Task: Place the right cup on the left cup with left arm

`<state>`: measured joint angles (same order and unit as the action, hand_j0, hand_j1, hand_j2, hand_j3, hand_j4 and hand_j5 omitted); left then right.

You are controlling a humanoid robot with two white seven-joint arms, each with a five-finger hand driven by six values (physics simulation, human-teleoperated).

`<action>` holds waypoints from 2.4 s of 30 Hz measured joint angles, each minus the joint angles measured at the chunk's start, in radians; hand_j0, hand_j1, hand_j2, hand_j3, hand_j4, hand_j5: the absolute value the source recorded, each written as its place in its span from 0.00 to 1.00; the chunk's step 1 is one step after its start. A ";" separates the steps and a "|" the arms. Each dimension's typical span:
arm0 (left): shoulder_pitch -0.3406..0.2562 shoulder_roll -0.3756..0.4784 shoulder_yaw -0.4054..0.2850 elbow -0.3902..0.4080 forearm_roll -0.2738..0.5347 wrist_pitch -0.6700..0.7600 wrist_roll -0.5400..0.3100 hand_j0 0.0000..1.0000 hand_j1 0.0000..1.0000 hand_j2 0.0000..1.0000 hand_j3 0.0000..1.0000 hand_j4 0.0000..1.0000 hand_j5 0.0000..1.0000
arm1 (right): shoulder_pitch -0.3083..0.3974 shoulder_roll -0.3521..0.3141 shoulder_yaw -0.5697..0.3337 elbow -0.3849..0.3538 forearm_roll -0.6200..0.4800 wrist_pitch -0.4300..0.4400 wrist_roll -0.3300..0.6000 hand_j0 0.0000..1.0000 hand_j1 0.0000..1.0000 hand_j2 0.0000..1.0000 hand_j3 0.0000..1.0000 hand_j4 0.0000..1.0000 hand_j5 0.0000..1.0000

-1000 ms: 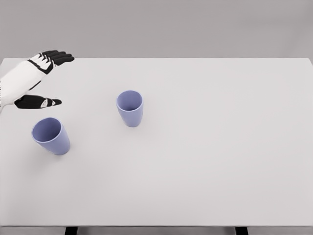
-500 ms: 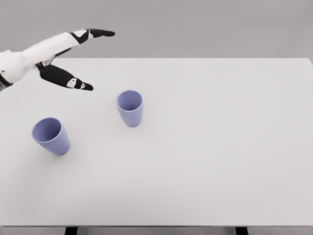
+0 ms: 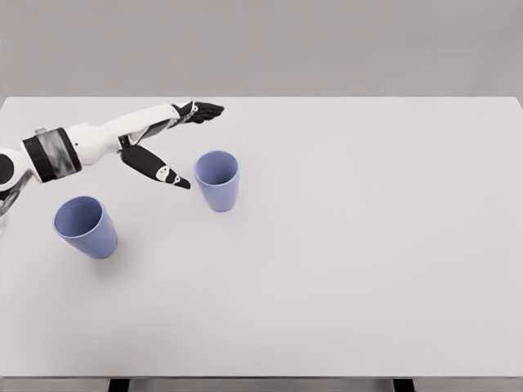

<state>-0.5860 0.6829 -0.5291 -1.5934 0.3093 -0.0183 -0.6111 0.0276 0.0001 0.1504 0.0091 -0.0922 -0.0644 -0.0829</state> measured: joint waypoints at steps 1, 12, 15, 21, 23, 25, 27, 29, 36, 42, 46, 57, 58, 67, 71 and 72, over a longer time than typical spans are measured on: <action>0.002 0.000 -0.001 0.000 0.001 0.007 0.000 1.00 1.00 1.00 1.00 1.00 1.00 | 0.000 0.000 0.000 0.000 0.000 0.000 0.000 1.00 1.00 1.00 1.00 1.00 1.00; 0.002 -0.001 -0.036 0.039 0.002 0.025 0.000 1.00 1.00 1.00 1.00 1.00 1.00 | 0.000 0.000 0.000 0.000 0.000 0.000 0.000 1.00 1.00 1.00 1.00 1.00 1.00; 0.000 -0.002 -0.043 0.058 0.002 0.026 0.000 1.00 1.00 1.00 1.00 1.00 1.00 | 0.000 0.000 0.000 0.000 0.000 0.000 0.000 1.00 1.00 1.00 1.00 1.00 1.00; -0.006 -0.021 -0.058 0.086 0.002 0.026 0.000 1.00 1.00 1.00 1.00 1.00 1.00 | 0.000 0.000 0.000 0.000 0.000 0.000 0.000 1.00 1.00 1.00 1.00 1.00 1.00; -0.005 -0.034 -0.060 0.091 0.002 0.026 0.000 1.00 1.00 1.00 1.00 1.00 1.00 | 0.000 0.000 0.000 0.000 0.000 0.000 0.000 1.00 1.00 1.00 1.00 1.00 1.00; -0.006 -0.042 -0.063 0.094 0.002 0.026 0.000 1.00 1.00 1.00 1.00 1.00 1.00 | 0.000 0.000 0.000 0.000 0.000 0.000 0.000 1.00 1.00 1.00 1.00 1.00 1.00; -0.008 -0.049 -0.066 0.099 0.002 0.026 0.000 1.00 1.00 1.00 1.00 1.00 1.00 | 0.000 0.000 0.000 0.000 0.000 0.000 0.000 1.00 1.00 1.00 1.00 1.00 1.00; -0.008 -0.053 -0.068 0.105 0.002 0.026 0.000 1.00 1.00 1.00 1.00 1.00 1.00 | 0.000 0.000 0.000 0.000 0.000 0.000 0.000 1.00 1.00 1.00 1.00 1.00 1.00; -0.017 -0.073 -0.070 0.122 0.001 0.026 0.000 1.00 1.00 1.00 1.00 1.00 1.00 | 0.000 0.000 0.000 0.000 0.000 0.000 0.000 1.00 1.00 1.00 1.00 1.00 1.00; -0.017 -0.094 -0.074 0.128 0.000 0.026 0.000 1.00 1.00 1.00 1.00 1.00 1.00 | 0.000 0.000 0.000 0.000 0.000 0.000 0.000 1.00 1.00 1.00 1.00 1.00 1.00; -0.018 -0.100 -0.081 0.139 0.000 0.026 0.000 1.00 1.00 1.00 1.00 1.00 1.00 | 0.000 0.000 0.000 0.000 0.000 0.000 0.000 1.00 1.00 1.00 1.00 1.00 1.00; -0.017 -0.102 -0.090 0.145 0.000 0.026 0.000 1.00 1.00 1.00 1.00 1.00 1.00 | 0.000 0.000 0.000 0.000 0.000 0.000 0.000 1.00 1.00 1.00 1.00 1.00 1.00; -0.017 -0.103 -0.091 0.145 0.000 0.026 0.000 1.00 1.00 1.00 1.00 1.00 1.00 | 0.000 0.000 0.000 0.000 0.000 0.000 0.000 1.00 1.00 1.00 1.00 1.00 1.00; -0.017 -0.113 -0.098 0.170 -0.001 0.025 0.000 1.00 1.00 1.00 1.00 1.00 1.00 | 0.000 0.000 0.000 0.000 0.000 0.000 0.000 1.00 1.00 1.00 1.00 1.00 1.00; -0.017 -0.114 -0.099 0.178 0.000 0.025 0.000 1.00 1.00 1.00 1.00 1.00 1.00 | 0.000 0.000 0.000 0.000 0.000 0.000 0.000 1.00 1.00 1.00 1.00 1.00 1.00; -0.017 -0.114 -0.099 0.180 0.000 0.025 0.000 1.00 1.00 1.00 1.00 1.00 1.00 | 0.000 0.000 0.000 0.000 0.000 0.000 0.000 1.00 1.00 1.00 1.00 1.00 1.00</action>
<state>-0.6029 0.5689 -0.6281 -1.4137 0.3091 0.0066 -0.6110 0.0276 0.0001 0.1504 0.0091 -0.0926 -0.0644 -0.0829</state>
